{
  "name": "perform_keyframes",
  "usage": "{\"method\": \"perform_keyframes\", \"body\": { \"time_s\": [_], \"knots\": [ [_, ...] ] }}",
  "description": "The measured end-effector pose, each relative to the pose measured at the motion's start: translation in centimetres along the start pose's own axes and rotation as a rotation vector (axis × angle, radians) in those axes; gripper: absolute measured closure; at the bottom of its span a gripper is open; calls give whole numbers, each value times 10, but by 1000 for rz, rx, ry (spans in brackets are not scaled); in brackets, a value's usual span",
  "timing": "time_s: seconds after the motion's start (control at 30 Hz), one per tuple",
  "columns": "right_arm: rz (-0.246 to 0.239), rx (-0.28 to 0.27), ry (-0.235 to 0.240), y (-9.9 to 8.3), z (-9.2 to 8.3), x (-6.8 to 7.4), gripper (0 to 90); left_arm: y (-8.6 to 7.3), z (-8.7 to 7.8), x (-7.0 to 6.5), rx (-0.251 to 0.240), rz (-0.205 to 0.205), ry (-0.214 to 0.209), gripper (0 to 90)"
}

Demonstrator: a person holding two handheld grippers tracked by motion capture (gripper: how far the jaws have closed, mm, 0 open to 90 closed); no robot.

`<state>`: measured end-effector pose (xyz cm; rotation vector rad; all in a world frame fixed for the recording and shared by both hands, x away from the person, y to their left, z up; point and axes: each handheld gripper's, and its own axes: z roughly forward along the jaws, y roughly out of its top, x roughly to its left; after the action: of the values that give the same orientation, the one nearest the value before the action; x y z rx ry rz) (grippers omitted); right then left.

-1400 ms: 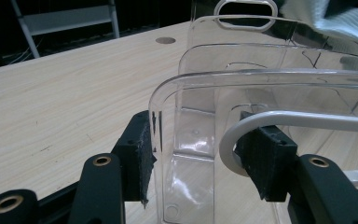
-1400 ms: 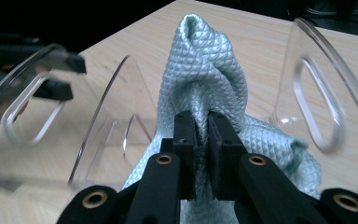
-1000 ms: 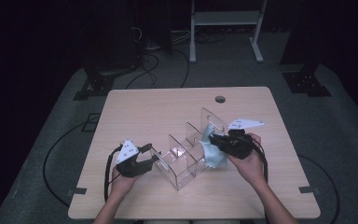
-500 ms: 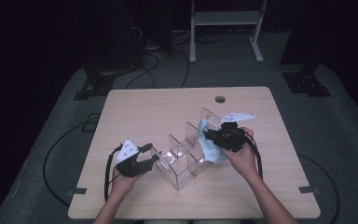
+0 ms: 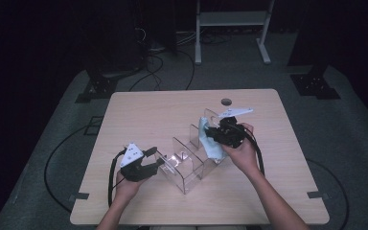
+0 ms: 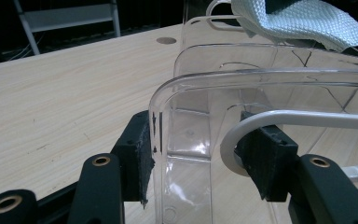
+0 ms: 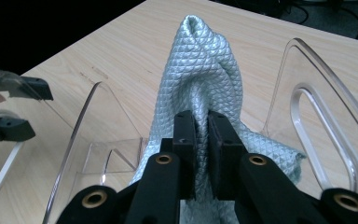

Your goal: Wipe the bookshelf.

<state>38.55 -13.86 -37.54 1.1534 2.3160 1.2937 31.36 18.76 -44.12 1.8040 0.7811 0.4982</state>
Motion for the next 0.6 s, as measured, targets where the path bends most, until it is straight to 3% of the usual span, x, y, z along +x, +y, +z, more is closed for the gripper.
{"method": "perform_keyframes", "body": {
  "time_s": [0.3,0.6],
  "knots": [
    [-19,2,-25,-16,-21,5,820,0,1,-2,0,6,6,465],
    [-16,22,-26,10,12,3,819,1,1,-1,1,0,13,466]
  ]
}}
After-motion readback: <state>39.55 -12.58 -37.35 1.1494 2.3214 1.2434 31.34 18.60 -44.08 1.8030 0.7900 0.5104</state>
